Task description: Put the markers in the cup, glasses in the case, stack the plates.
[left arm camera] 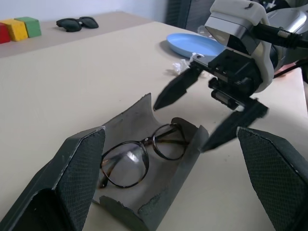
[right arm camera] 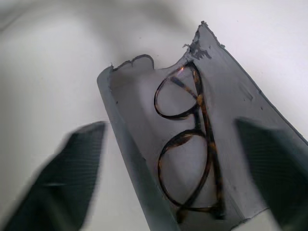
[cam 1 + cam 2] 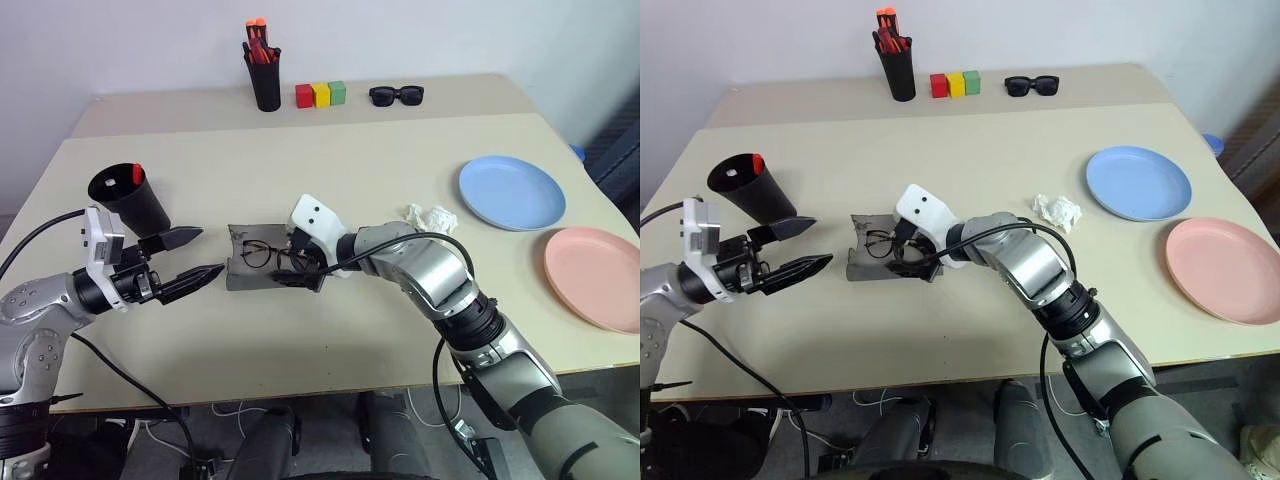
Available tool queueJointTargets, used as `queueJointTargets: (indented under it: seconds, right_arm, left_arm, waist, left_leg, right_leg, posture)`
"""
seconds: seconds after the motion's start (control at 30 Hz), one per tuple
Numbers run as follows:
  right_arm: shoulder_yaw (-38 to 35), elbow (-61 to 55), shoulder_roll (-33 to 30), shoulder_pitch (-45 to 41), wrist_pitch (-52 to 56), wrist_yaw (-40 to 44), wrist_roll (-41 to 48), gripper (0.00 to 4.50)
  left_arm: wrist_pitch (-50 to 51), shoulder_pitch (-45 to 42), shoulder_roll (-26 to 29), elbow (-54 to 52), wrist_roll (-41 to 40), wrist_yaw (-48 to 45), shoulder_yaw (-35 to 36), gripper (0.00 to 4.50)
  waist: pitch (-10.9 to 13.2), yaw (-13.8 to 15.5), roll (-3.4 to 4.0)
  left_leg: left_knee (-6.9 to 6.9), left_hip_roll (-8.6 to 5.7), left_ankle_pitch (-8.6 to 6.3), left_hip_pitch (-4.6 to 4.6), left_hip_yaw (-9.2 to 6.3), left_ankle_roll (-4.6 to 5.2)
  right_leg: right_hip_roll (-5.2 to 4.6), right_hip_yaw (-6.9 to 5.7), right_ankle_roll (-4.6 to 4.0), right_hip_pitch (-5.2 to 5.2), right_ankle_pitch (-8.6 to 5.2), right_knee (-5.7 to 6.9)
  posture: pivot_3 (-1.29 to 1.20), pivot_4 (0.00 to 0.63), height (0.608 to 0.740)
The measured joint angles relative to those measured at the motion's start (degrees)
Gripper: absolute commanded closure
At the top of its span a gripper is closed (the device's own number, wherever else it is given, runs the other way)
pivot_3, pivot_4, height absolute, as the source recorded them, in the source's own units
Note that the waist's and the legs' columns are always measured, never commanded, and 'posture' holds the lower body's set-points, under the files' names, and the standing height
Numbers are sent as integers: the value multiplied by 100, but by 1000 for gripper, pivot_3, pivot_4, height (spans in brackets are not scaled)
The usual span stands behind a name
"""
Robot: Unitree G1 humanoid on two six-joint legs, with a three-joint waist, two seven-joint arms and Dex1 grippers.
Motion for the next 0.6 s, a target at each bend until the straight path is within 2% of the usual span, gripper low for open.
queueJointTargets:
  seconds: [0.1, 0.3, 0.4, 0.5, 0.6]
  right_arm:
    - [-290, 1, 82, 5, -9, -7, 67, 17]
    - [-1812, -285, 279, 300, -46, -119, 846, 17]
    - [-2279, -381, 150, 467, -48, -121, 1091, 0]
    - [-2503, -531, -117, 745, -105, -63, 1193, 0]
    - [-2493, -603, -265, 899, -138, -58, 1228, 0]
  left_arm:
    - [-101, -257, -100, 19, 130, 143, -111, 0]
    - [-177, -1293, -450, 391, 506, 813, -405, 0]
    - [-138, -1807, -708, 771, 915, 1328, -759, 878]
    - [-135, -2413, -1020, 1360, 1372, 1837, -1106, 2309]
    - [-130, -3143, -1268, 2008, 1705, 2224, -1269, 3938]
  waist:
    - [-1, 16, -1]
    - [-3, 42, -5]
    - [-3, 38, -5]
    - [-3, 39, -5]
    - [-3, 9, -5]
  left_leg:
    - [-1, 0, 3, 1, -1, -5]
    - [-2, -4, 7, -1, -4, -12]
    - [-5, -7, 8, 0, -3, -12]
    - [-6, -8, 8, -2, -2, -13]
    - [-5, -6, 9, -2, 2, -14]
  right_leg:
    - [0, 0, -4, 0, 3, 0]
    - [2, -2, -9, 3, 9, -5]
    - [5, -2, -11, 3, 10, -7]
    - [7, -2, -11, 2, 10, -9]
    - [10, -1, -13, 1, 13, -13]
  posture:
    - [0, 150, 740]
    - [0, 150, 740]
    - [0, 150, 740]
    - [0, 150, 740]
    - [0, 150, 740]
